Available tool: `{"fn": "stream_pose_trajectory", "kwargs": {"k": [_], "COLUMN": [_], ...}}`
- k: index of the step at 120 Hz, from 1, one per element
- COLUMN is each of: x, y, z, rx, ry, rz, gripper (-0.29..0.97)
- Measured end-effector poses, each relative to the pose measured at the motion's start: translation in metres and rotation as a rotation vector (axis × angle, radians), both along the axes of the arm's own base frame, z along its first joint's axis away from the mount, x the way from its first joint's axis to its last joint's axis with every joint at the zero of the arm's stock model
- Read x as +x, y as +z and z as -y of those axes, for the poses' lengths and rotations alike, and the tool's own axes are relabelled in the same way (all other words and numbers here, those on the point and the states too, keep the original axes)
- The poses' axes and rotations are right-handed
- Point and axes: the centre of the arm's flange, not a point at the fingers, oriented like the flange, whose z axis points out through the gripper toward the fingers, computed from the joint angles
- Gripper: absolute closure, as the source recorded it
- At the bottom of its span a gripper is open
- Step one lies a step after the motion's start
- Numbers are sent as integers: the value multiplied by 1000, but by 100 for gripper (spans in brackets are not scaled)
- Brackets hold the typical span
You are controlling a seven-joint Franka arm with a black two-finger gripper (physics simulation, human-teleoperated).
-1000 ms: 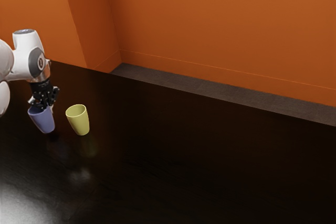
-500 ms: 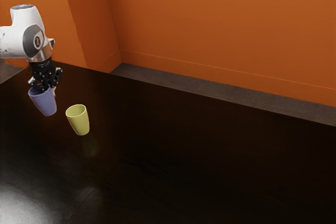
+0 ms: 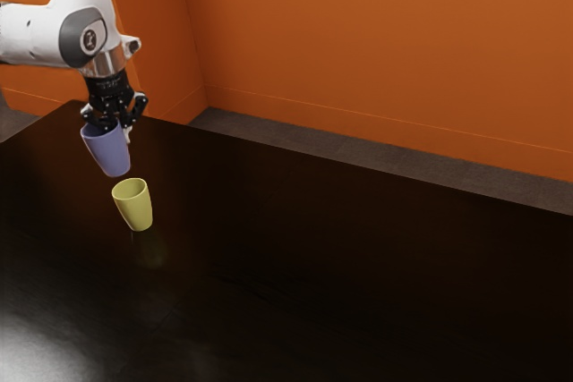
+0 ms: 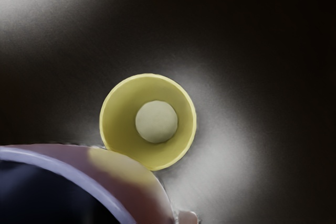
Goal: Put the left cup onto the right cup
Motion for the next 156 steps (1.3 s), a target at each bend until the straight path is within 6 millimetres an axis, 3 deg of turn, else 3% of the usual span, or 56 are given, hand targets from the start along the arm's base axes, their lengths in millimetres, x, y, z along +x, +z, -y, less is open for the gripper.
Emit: {"fn": "stream_pose_trajectory", "kwargs": {"k": [25, 56, 156], "x": [-1, 2, 50], "y": [5, -6, -40], "z": [19, 14, 3], "rx": [-7, -5, 1], "ry": [-76, -190, -489], "rz": [-19, -38, -72], "gripper": [79, 79, 78]}}
